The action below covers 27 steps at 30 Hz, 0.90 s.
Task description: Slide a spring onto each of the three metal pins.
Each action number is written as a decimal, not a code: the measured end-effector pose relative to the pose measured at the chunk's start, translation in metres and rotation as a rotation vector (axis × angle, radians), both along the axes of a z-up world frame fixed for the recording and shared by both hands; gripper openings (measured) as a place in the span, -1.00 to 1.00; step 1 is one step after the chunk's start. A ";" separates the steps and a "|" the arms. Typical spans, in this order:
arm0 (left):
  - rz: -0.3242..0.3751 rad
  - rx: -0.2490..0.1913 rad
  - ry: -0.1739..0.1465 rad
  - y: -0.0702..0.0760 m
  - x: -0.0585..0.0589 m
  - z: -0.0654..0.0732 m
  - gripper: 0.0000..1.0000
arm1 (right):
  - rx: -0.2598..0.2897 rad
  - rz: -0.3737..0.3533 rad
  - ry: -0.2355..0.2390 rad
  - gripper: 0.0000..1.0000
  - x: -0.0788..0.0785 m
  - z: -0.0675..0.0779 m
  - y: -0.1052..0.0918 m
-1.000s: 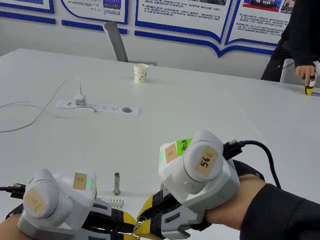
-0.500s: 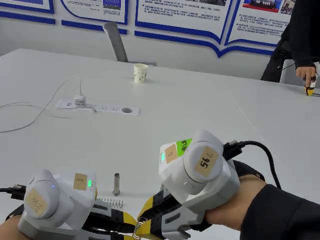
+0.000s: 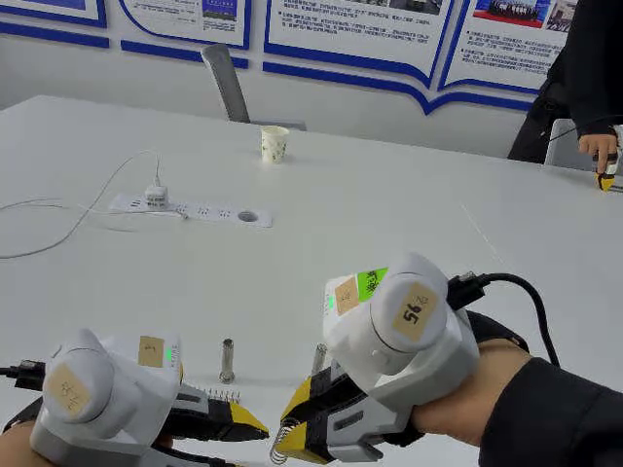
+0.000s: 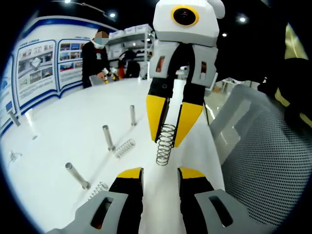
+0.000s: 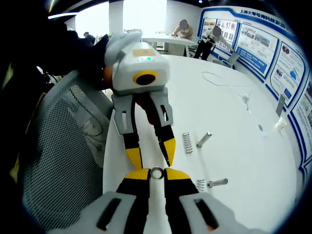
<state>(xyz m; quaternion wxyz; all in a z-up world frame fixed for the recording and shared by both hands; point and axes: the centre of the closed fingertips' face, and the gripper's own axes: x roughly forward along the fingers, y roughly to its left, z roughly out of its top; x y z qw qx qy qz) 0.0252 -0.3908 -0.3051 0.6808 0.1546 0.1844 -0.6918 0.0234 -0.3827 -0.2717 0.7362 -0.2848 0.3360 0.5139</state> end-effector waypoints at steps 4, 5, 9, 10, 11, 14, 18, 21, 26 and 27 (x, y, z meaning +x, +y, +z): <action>0.021 -0.007 0.005 0.003 0.004 0.002 -0.37 | -0.004 -0.007 -0.002 -0.76 0.001 0.000 -0.004; 0.030 -0.009 0.009 0.004 0.006 0.002 -0.35 | -0.005 -0.011 -0.002 -0.76 0.001 0.000 -0.005; 0.058 -0.007 0.022 0.007 0.010 0.002 -0.22 | -0.006 -0.019 -0.001 -0.76 0.002 0.001 -0.008; 0.064 -0.008 0.026 0.008 0.011 0.002 -0.20 | -0.007 -0.023 -0.001 -0.76 0.002 0.001 -0.009; 0.069 -0.009 0.027 0.009 0.012 0.002 -0.19 | -0.008 -0.025 -0.001 -0.76 0.002 0.001 -0.010; 0.085 -0.013 0.033 0.011 0.015 0.003 -0.15 | -0.008 -0.032 -0.004 -0.76 0.003 0.002 -0.013; 0.113 -0.017 0.037 0.016 0.019 0.003 -0.09 | -0.009 -0.045 -0.008 -0.76 0.006 0.004 -0.019; 0.133 -0.018 0.039 0.020 0.024 0.002 -0.06 | -0.013 -0.053 -0.010 -0.76 0.008 0.005 -0.023; 0.167 -0.027 0.046 0.024 0.030 0.004 0.00 | -0.016 -0.061 -0.010 -0.76 0.009 0.006 -0.027; 0.171 -0.027 0.046 0.025 0.031 0.003 0.01 | -0.017 -0.062 -0.011 -0.76 0.009 0.006 -0.028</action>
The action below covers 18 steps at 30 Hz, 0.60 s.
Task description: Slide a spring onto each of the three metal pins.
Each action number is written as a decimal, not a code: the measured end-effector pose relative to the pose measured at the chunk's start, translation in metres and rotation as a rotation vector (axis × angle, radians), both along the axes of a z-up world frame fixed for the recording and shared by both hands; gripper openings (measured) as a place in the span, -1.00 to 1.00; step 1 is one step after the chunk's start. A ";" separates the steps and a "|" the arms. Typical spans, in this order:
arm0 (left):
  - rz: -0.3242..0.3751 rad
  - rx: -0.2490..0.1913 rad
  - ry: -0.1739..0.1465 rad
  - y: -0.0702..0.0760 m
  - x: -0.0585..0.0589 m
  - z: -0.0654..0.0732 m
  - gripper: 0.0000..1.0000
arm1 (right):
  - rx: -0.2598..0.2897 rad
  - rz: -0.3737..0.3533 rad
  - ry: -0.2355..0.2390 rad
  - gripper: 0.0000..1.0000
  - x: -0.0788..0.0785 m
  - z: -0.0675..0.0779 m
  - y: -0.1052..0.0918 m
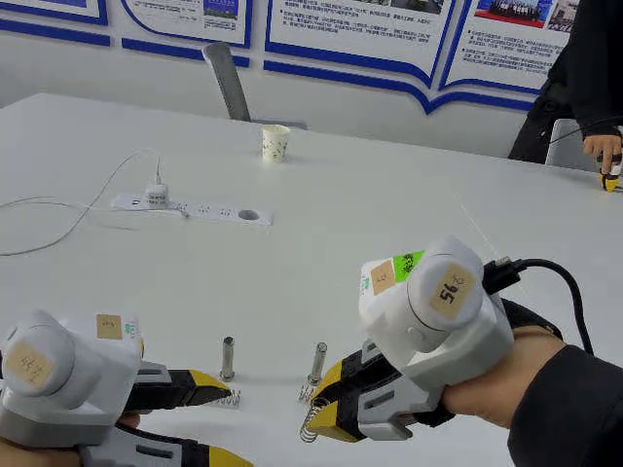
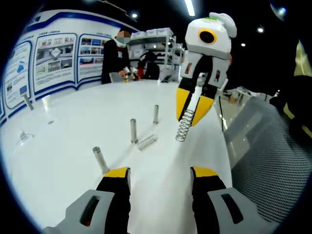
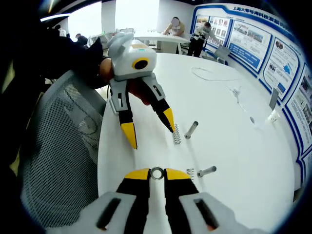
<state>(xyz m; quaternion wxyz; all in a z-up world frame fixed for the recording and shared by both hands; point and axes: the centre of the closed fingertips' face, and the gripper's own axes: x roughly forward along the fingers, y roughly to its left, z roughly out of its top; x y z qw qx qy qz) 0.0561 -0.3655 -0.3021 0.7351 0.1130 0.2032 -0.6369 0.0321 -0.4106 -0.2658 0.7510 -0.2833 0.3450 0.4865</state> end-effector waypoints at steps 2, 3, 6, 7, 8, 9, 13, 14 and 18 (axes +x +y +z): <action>0.006 0.005 0.001 0.002 0.001 -0.002 0.03 | -0.002 -0.002 -0.001 -0.76 0.001 0.001 -0.002; 0.012 0.008 0.003 0.003 0.002 -0.003 0.04 | -0.005 -0.004 -0.003 -0.76 0.001 0.001 -0.004; 0.025 0.008 0.006 0.005 0.004 -0.004 0.08 | -0.010 -0.011 -0.005 -0.76 0.002 0.003 -0.009; 0.030 0.007 0.006 0.006 0.005 -0.004 0.10 | -0.012 -0.013 -0.006 -0.76 0.002 0.004 -0.011; 0.036 0.006 0.007 0.007 0.006 -0.003 0.11 | -0.014 -0.017 -0.006 -0.76 0.003 0.004 -0.013; 0.041 0.005 0.007 0.007 0.007 -0.003 0.13 | -0.015 -0.019 -0.006 -0.76 0.003 0.005 -0.014; 0.062 -0.005 0.013 0.008 0.009 -0.001 0.16 | -0.024 -0.031 -0.005 -0.76 0.004 0.006 -0.021; 0.066 -0.006 0.014 0.009 0.009 -0.001 0.17 | -0.025 -0.033 -0.004 -0.76 0.004 0.006 -0.023; 0.082 -0.010 0.019 0.010 0.011 0.000 0.19 | -0.028 -0.043 -0.002 -0.76 0.005 0.007 -0.029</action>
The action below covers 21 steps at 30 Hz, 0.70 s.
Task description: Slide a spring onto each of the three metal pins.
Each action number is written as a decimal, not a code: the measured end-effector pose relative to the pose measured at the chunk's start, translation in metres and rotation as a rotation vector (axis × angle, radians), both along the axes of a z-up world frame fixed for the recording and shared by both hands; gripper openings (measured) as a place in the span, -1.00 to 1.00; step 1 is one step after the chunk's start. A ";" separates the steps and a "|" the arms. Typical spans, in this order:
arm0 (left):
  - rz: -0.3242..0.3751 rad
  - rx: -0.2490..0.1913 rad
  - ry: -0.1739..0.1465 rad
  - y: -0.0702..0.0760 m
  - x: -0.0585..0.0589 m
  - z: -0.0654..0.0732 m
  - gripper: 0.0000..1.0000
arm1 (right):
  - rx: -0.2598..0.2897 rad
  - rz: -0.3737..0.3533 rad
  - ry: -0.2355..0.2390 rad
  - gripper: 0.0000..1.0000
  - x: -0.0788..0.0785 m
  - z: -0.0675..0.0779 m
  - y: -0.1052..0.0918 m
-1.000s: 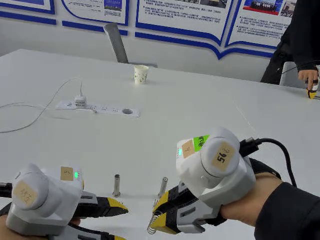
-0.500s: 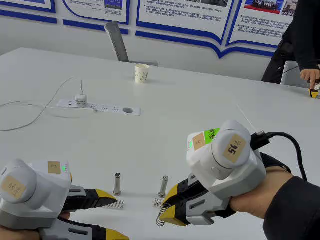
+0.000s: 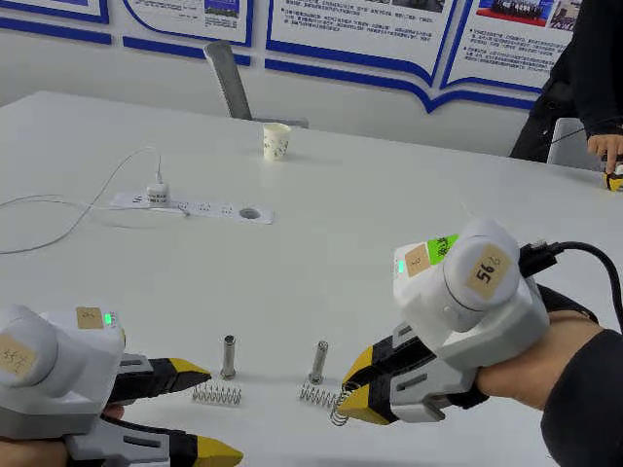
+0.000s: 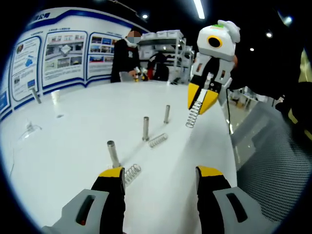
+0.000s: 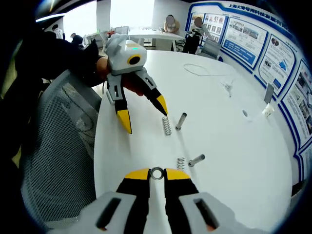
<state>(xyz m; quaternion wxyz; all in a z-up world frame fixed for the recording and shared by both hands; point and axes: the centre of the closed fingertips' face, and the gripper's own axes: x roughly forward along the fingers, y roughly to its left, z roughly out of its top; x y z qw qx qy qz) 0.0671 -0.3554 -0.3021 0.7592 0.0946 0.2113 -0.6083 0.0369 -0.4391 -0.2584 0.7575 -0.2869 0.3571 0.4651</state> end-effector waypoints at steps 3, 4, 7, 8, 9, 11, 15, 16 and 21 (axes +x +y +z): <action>0.006 0.003 0.000 0.001 0.001 0.000 0.22 | -0.004 -0.007 0.002 -0.76 0.001 0.000 -0.005; 0.006 0.004 0.001 0.001 0.001 -0.001 0.23 | -0.004 -0.009 0.002 -0.76 0.001 0.001 -0.006; 0.010 0.007 0.004 0.001 0.001 -0.001 0.25 | -0.009 -0.020 0.004 -0.76 0.001 0.001 -0.012; 0.010 0.008 0.004 0.001 0.001 -0.001 0.26 | -0.010 -0.022 0.005 -0.76 0.001 0.000 -0.014; 0.010 0.009 0.004 0.001 0.001 -0.002 0.26 | -0.012 -0.024 0.005 -0.76 0.002 0.000 -0.015; 0.012 0.010 0.006 0.001 0.002 -0.002 0.27 | -0.018 -0.030 0.007 -0.76 0.002 0.000 -0.020; 0.014 0.011 0.006 0.002 0.002 -0.003 0.27 | -0.030 -0.042 0.007 -0.76 0.004 0.002 -0.030; 0.015 0.010 0.007 0.002 0.003 -0.003 0.27 | -0.032 -0.045 0.006 -0.76 0.004 0.002 -0.032; 0.020 0.011 0.008 0.003 0.003 -0.003 0.28 | -0.039 -0.069 0.003 -0.76 0.007 0.005 -0.045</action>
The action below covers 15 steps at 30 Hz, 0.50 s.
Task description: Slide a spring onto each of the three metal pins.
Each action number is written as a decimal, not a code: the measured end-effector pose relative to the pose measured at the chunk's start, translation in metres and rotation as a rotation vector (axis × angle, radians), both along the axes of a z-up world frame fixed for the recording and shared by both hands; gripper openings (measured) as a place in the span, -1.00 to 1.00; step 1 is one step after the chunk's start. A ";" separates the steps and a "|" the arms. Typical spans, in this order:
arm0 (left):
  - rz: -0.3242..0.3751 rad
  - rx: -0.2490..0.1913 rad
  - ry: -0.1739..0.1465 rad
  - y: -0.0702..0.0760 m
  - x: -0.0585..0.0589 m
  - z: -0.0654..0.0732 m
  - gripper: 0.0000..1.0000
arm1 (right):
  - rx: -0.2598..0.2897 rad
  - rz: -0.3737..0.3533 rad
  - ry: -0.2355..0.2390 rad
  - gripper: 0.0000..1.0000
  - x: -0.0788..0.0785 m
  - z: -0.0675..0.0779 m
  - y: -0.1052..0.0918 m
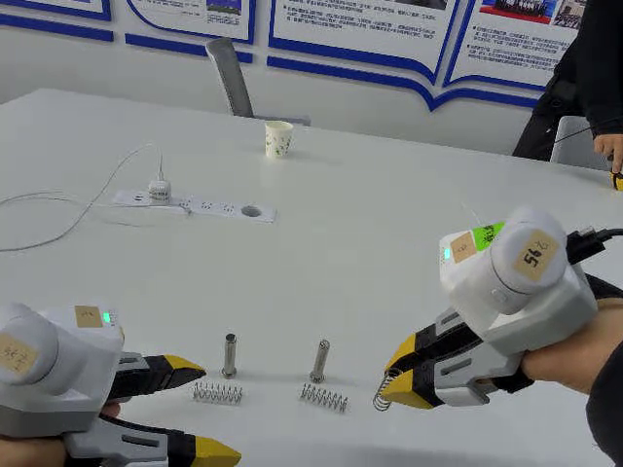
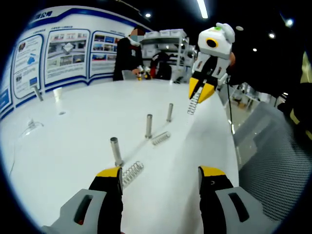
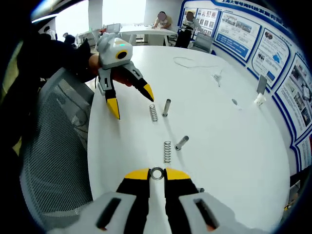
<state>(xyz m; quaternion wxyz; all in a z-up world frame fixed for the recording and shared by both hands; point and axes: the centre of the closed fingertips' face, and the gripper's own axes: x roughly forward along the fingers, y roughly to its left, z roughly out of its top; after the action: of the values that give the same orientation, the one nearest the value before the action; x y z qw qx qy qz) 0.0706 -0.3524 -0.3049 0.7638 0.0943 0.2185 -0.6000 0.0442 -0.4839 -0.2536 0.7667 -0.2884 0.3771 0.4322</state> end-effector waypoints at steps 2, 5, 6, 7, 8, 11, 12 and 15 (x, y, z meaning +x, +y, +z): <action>0.001 0.000 0.000 0.000 0.000 0.000 0.28 | -0.006 -0.009 -0.002 -0.76 0.001 0.001 -0.006; 0.003 0.000 0.000 0.001 0.001 0.000 0.28 | -0.013 -0.022 -0.003 -0.76 0.003 0.002 -0.013; 0.003 0.001 0.001 0.001 0.001 0.000 0.28 | -0.017 -0.027 -0.004 -0.76 0.003 0.002 -0.017; 0.003 0.001 0.001 0.001 0.001 0.000 0.28 | -0.019 -0.031 -0.004 -0.76 0.004 0.003 -0.019; 0.003 0.001 0.001 0.001 0.001 0.000 0.28 | -0.020 -0.035 -0.004 -0.76 0.004 0.003 -0.021; 0.003 0.004 0.002 0.001 0.000 -0.001 0.28 | -0.022 -0.051 -0.006 -0.76 0.006 0.004 -0.028; 0.003 0.004 0.002 0.001 0.000 -0.001 0.28 | -0.022 -0.056 -0.006 -0.76 0.007 0.004 -0.030; 0.004 0.003 0.003 0.001 0.000 -0.001 0.28 | -0.021 -0.071 -0.005 -0.76 0.009 0.003 -0.035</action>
<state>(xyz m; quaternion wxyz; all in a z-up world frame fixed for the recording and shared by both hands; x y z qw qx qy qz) 0.0710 -0.3514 -0.3058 0.7645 0.0943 0.2207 -0.5982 0.0531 -0.5190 -0.2503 0.7794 -0.2843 0.3896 0.4000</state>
